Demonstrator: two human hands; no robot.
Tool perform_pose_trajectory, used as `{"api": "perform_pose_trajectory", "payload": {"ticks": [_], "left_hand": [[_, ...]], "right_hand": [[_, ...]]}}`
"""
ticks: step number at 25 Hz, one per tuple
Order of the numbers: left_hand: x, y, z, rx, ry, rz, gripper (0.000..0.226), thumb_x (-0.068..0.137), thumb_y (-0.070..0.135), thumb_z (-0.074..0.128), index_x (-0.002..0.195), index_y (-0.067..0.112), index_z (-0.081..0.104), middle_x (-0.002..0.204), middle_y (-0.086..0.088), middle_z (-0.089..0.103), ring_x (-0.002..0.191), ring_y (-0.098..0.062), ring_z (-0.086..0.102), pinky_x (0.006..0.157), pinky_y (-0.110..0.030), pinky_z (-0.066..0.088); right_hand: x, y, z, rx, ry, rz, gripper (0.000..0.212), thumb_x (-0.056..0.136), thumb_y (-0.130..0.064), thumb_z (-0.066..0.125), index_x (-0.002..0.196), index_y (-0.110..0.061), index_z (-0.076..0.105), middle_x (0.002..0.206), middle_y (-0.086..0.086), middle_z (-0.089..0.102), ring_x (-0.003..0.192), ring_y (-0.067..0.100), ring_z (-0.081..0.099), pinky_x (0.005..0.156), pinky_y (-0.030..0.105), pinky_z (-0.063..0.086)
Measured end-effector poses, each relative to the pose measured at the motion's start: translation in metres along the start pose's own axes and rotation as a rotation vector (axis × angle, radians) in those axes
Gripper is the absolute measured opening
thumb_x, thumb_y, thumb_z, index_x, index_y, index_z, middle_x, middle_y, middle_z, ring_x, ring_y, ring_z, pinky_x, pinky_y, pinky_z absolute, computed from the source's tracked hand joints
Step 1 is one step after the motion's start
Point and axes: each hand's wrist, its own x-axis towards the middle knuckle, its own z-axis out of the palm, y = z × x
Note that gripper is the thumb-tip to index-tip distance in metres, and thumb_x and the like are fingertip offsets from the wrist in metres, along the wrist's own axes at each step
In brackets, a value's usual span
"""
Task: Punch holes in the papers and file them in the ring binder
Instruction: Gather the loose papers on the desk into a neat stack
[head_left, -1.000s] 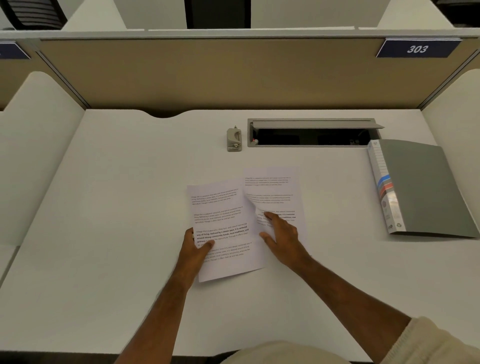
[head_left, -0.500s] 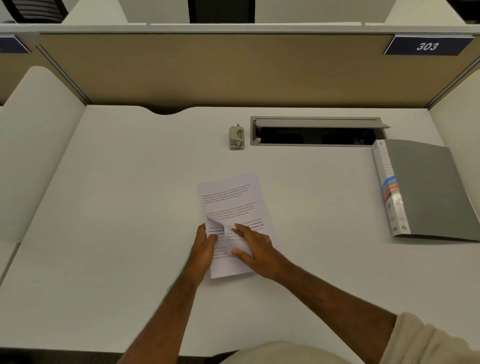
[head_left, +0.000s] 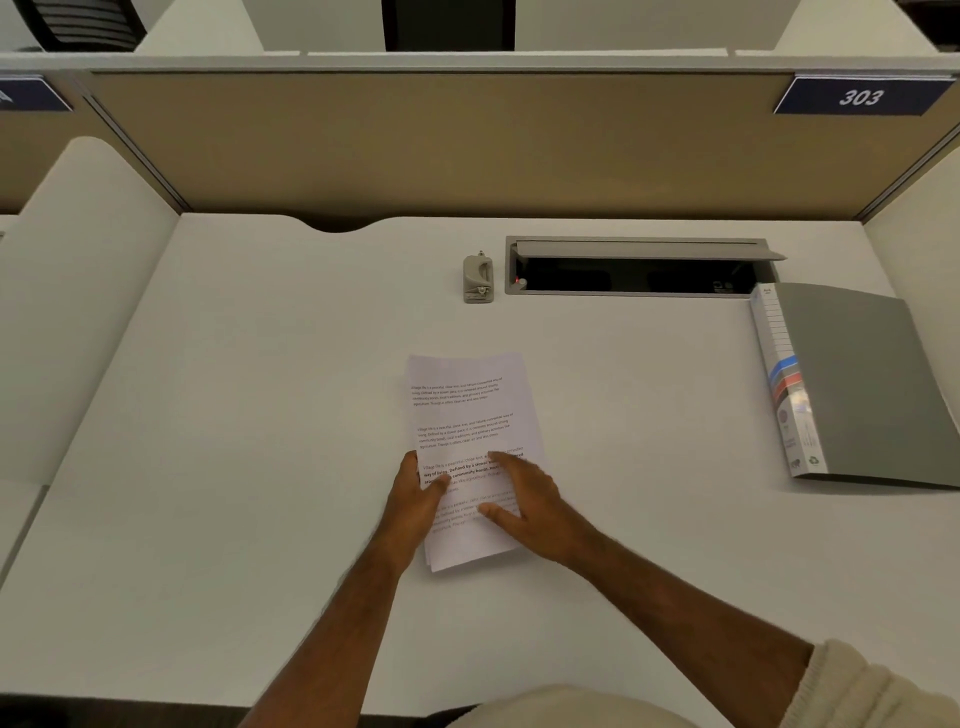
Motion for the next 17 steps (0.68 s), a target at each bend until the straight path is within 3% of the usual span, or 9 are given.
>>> {"api": "perform_pose_trajectory", "payload": {"ticks": [3, 7, 9, 12, 17], "left_hand": [[-0.001, 0.002, -0.003, -0.001, -0.019, 0.021, 0.042, 0.102, 0.018, 0.062, 0.140, 0.030, 0.047, 0.137, 0.005, 0.063, 0.118, -0.015, 0.065, 0.098, -0.039, 0.058], [-0.007, 0.011, -0.003, 0.004, -0.087, 0.068, 0.045, 0.101, 0.028, 0.063, 0.142, 0.036, 0.046, 0.134, 0.012, 0.065, 0.113, -0.013, 0.069, 0.092, -0.039, 0.062], [-0.010, 0.019, -0.002, 0.009, -0.123, 0.098, 0.043, 0.101, 0.029, 0.063, 0.140, 0.037, 0.049, 0.131, 0.012, 0.068, 0.109, -0.014, 0.072, 0.089, -0.041, 0.063], [-0.013, 0.038, 0.000, -0.021, -0.141, 0.182, 0.041, 0.101, 0.023, 0.063, 0.140, 0.034, 0.053, 0.129, 0.012, 0.070, 0.112, -0.011, 0.071, 0.089, -0.037, 0.062], [-0.013, 0.084, -0.002, -0.034, -0.094, 0.356, 0.039, 0.101, 0.022, 0.064, 0.138, 0.033, 0.055, 0.125, 0.012, 0.069, 0.113, -0.008, 0.068, 0.088, -0.026, 0.061]], "right_hand": [[0.005, 0.025, -0.017, 0.007, 0.266, 0.133, 0.073, 0.088, -0.043, 0.070, 0.146, -0.016, 0.037, 0.147, 0.004, 0.043, 0.130, 0.021, 0.045, 0.112, 0.042, 0.036], [0.011, 0.029, -0.048, 0.474, 0.303, 0.323, 0.078, 0.082, -0.036, 0.081, 0.143, -0.020, 0.036, 0.136, -0.002, 0.053, 0.117, 0.013, 0.058, 0.096, 0.031, 0.052], [0.012, 0.020, -0.066, 0.619, 0.310, 0.298, 0.061, 0.083, -0.032, 0.081, 0.132, -0.019, 0.048, 0.126, -0.002, 0.066, 0.105, 0.010, 0.069, 0.086, 0.027, 0.058], [0.013, -0.001, -0.092, 0.616, 0.393, 0.210, 0.036, 0.087, -0.024, 0.077, 0.117, -0.013, 0.060, 0.114, 0.001, 0.074, 0.096, 0.013, 0.074, 0.081, 0.031, 0.062], [0.014, -0.035, -0.127, 0.625, 0.474, 0.039, 0.029, 0.092, -0.020, 0.072, 0.119, -0.017, 0.061, 0.113, -0.004, 0.073, 0.100, 0.016, 0.072, 0.084, 0.033, 0.061]]}}
